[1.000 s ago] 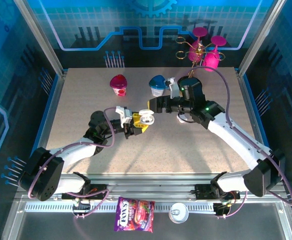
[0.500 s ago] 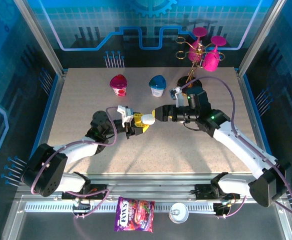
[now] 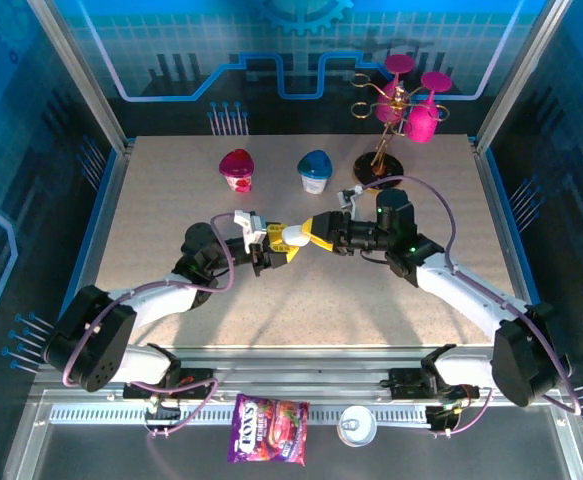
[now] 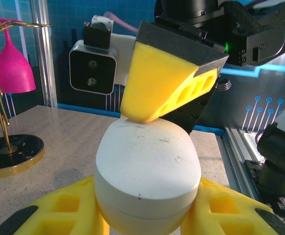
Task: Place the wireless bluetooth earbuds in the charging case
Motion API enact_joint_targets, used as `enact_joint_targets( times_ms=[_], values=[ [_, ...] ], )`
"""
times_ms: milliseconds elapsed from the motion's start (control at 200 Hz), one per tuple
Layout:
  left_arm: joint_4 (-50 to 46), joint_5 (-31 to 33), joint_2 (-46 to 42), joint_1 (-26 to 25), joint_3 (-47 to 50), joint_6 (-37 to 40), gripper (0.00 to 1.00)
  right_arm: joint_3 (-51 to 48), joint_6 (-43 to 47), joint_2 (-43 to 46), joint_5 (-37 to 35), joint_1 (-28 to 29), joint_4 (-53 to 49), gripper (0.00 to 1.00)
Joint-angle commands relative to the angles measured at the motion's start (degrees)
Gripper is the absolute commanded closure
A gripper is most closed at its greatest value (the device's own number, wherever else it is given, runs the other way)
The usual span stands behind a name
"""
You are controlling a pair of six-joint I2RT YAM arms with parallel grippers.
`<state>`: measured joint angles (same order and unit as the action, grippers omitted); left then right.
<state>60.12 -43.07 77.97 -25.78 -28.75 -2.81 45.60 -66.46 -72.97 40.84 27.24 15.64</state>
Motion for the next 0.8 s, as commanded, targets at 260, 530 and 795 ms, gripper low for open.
enact_joint_targets(
  times_ms=[260,530,795],
  values=[
    [2.12,1.85,0.72,-0.85,-1.48,2.37,0.69,-3.03,-9.54,-3.33,3.24,0.4,14.54,0.75],
    [1.07,2.69,0.35,-0.83,-0.48,2.4,0.26,-5.29,-9.39,-3.49,0.66,-1.3,16.43,0.78],
    [-1.82,5.7,-3.04,-0.85,3.69,3.29,0.01,-6.67,-5.97,-7.65,-2.07,-4.68,16.67,0.79]
  ],
)
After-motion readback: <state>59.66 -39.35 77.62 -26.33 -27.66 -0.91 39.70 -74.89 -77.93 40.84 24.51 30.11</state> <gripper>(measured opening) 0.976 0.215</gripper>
